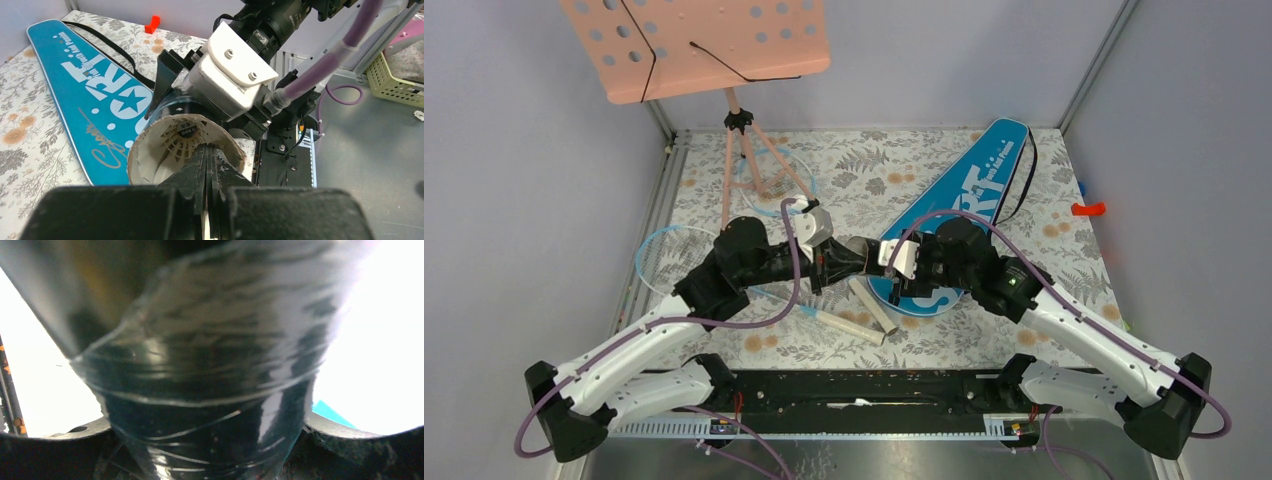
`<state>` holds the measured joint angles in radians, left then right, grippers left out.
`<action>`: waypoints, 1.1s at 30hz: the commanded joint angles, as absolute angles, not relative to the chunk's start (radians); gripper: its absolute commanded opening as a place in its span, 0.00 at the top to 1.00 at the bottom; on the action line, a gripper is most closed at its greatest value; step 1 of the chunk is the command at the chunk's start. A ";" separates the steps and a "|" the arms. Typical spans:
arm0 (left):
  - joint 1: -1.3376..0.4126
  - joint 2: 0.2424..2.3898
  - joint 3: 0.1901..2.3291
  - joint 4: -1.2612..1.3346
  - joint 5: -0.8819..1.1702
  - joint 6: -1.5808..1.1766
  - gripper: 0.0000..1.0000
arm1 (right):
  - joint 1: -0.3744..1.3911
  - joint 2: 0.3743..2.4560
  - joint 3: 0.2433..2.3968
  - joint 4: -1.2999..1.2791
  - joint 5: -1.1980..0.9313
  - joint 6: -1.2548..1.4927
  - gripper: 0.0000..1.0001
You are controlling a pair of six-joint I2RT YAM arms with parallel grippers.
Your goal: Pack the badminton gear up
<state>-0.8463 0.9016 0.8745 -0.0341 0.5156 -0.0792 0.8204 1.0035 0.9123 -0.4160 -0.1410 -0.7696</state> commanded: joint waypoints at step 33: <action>-0.870 0.534 0.908 -0.137 -0.022 0.003 0.01 | 0.818 0.953 0.915 -0.112 -0.056 -0.520 0.77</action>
<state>-0.8688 0.6216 0.9955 -0.2283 0.1646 0.0246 0.8169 0.9844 0.8978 -0.3264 -0.1383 -0.6865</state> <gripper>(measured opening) 0.985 0.722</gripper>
